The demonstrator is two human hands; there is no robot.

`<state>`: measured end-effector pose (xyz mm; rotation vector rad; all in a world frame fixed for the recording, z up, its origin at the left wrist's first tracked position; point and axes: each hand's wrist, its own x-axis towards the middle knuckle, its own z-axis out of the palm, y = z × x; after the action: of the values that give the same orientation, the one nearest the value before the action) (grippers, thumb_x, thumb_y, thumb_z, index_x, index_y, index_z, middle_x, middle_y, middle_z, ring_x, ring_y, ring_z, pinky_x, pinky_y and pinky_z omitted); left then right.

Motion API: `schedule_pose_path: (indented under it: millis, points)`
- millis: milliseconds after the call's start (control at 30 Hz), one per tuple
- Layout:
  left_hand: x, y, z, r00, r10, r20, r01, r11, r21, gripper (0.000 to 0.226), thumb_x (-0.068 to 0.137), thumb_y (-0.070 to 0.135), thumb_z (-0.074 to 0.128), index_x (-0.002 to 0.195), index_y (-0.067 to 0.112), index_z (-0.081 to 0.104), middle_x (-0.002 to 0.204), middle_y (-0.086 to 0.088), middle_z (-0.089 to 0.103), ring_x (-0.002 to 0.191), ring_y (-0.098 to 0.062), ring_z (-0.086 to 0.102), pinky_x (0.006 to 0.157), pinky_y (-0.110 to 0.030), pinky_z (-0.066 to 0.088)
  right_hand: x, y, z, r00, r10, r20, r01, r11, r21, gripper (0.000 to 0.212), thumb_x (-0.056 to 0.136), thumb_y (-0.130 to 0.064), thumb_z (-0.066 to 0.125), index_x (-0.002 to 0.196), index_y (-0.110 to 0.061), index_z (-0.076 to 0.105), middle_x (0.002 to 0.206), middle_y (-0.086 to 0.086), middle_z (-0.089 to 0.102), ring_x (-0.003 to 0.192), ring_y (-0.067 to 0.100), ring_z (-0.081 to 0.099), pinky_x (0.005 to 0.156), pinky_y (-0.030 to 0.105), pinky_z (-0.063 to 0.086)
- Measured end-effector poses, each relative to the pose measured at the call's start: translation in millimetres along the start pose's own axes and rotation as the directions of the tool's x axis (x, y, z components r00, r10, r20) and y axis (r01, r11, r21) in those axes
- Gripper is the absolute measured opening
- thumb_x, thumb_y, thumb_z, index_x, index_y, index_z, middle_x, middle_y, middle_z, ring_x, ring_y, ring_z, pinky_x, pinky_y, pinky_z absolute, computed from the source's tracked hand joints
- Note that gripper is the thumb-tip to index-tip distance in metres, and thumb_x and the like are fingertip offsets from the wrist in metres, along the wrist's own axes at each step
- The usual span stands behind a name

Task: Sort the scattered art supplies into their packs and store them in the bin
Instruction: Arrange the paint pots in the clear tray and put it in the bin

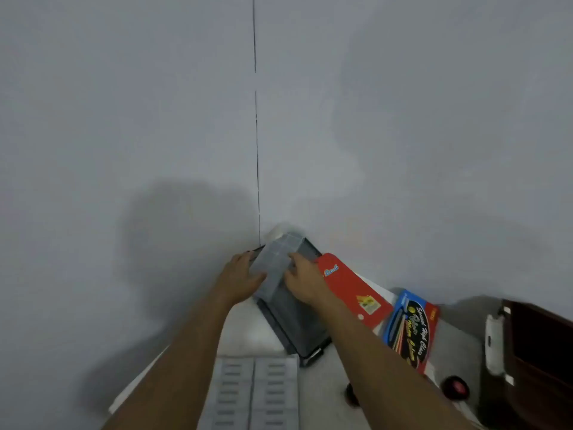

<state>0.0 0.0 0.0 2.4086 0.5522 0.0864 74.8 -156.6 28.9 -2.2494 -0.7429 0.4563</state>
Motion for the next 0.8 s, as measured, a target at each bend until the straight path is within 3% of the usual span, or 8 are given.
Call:
schedule_pose_path:
  millis: [100,300,367,467,600,667,733,800]
  points:
    - [5,1,0,0.997,0.072,0.017,-0.071,0.997,-0.026,0.067,0.088,0.035,0.063,0.147,0.013,0.041,0.142,-0.011,0.051,0.127,-0.029,0.050,0.102,-0.038,0.043,9,-3,5,0.997,0.071,0.025,-0.072,0.997,0.042,0.042,0.098,-0.010,0.050,0.139,-0.001,0.043,0.134,0.017,0.055,0.120,0.030,0.054,0.090,0.027,0.041]
    - [13,1,8,0.999,0.032,0.035,-0.032,0.999,-0.001,0.061,0.089,0.031,0.061,0.145,0.015,0.043,0.131,-0.007,0.057,0.115,-0.025,0.056,0.093,-0.040,0.050,17,-2,14,0.987,0.156,0.049,-0.161,0.975,0.154,0.039,0.095,-0.005,0.049,0.134,0.000,0.046,0.112,0.017,0.063,0.093,0.024,0.058,0.072,0.027,0.043]
    - [14,-1,11,0.999,0.004,0.040,-0.004,1.000,-0.002,0.059,0.085,0.038,0.055,0.140,0.018,0.047,0.125,-0.005,0.059,0.111,-0.026,0.059,0.088,-0.041,0.052,19,-2,15,0.979,0.198,0.047,-0.203,0.943,0.265,0.037,0.093,-0.003,0.047,0.130,-0.004,0.048,0.113,0.016,0.064,0.097,0.027,0.062,0.080,0.039,0.053]
    - [11,5,8,0.999,-0.025,0.033,0.024,0.999,0.045,0.060,0.085,0.034,0.060,0.141,0.019,0.044,0.125,-0.009,0.053,0.113,-0.028,0.054,0.086,-0.032,0.045,19,-6,12,0.965,0.255,0.052,-0.254,0.879,0.404,0.036,0.094,-0.002,0.043,0.127,-0.013,0.049,0.115,0.011,0.063,0.101,0.026,0.064,0.087,0.042,0.057]
    - [11,8,2,0.998,-0.057,0.026,0.057,0.998,0.029,0.072,0.082,0.029,0.073,0.143,0.014,0.039,0.126,-0.013,0.043,0.110,-0.029,0.052,0.087,-0.033,0.044,15,-14,-3,0.949,0.310,0.060,-0.291,0.783,0.550,0.025,0.095,-0.004,0.043,0.113,-0.020,0.048,0.112,0.012,0.065,0.087,0.023,0.064,0.064,0.029,0.054]
    - [7,15,-4,0.997,-0.062,0.050,0.064,0.998,-0.029,0.074,0.075,0.035,0.077,0.138,0.014,0.046,0.122,-0.012,0.046,0.103,-0.025,0.053,0.091,-0.035,0.049,14,-15,-11,0.932,0.355,0.071,-0.323,0.728,0.605,0.030,0.093,-0.002,0.038,0.117,-0.019,0.045,0.107,0.013,0.062,0.080,0.024,0.058,0.059,0.030,0.047]
    - [9,15,-3,0.998,-0.059,0.032,0.061,0.994,-0.092,0.083,0.061,0.050,0.073,0.133,0.014,0.053,0.118,-0.010,0.055,0.100,-0.023,0.059,0.091,-0.043,0.055,11,-18,-23,0.926,0.371,0.069,-0.329,0.705,0.628,0.027,0.087,0.002,0.036,0.104,-0.013,0.050,0.092,0.014,0.057,0.077,0.026,0.052,0.057,0.032,0.042]
    - [14,15,4,0.998,-0.066,-0.005,0.064,0.984,-0.165,0.086,0.057,0.056,0.065,0.132,0.016,0.054,0.116,-0.008,0.059,0.098,-0.025,0.063,0.084,-0.048,0.058,8,-20,-34,0.919,0.388,0.064,-0.341,0.705,0.622,0.021,0.082,0.002,0.041,0.089,-0.005,0.059,0.079,0.016,0.059,0.070,0.028,0.057,0.058,0.038,0.048]
